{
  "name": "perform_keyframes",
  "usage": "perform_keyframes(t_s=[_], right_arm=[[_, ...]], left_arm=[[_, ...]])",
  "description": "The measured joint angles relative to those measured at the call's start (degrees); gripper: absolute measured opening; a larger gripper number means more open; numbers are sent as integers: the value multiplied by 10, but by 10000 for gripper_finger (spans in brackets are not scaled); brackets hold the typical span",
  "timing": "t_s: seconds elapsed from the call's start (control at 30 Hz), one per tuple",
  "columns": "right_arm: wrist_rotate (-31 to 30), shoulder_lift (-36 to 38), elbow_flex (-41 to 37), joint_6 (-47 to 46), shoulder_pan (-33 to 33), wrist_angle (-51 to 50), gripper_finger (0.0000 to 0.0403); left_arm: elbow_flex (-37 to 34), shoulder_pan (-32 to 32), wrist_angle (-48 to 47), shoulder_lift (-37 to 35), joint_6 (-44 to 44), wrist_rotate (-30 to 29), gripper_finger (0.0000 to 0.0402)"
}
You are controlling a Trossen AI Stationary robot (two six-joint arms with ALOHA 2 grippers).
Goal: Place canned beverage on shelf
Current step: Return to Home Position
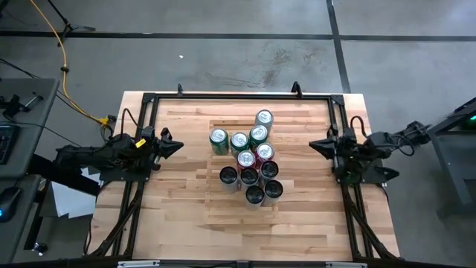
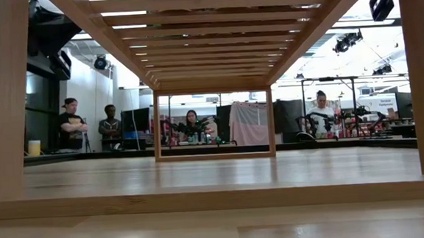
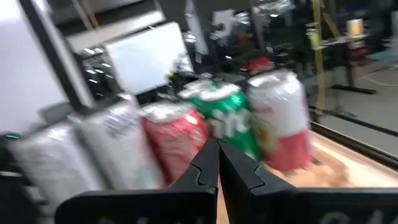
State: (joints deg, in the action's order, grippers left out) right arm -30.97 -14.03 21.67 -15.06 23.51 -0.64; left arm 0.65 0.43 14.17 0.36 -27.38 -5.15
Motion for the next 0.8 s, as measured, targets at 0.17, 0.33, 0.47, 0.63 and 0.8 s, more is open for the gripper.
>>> perform_keyframes(t_s=[0.17, 0.33, 0.47, 0.63, 0.8], right_arm=[[28, -15, -31, -6, -70, 3, 0], [144, -12, -85, -44, -153, 26, 0], [188, -1, -117, -52, -178, 42, 0], [177, 23, -147, -21, -180, 54, 0], [173, 54, -173, -10, -180, 50, 0]], left_arm=[[0, 0, 0, 0, 0, 0, 1], [0, 0, 0, 0, 0, 0, 1], [0, 0, 0, 0, 0, 0, 1], [0, 0, 0, 0, 0, 0, 1], [0, 0, 0, 0, 0, 0, 1]])
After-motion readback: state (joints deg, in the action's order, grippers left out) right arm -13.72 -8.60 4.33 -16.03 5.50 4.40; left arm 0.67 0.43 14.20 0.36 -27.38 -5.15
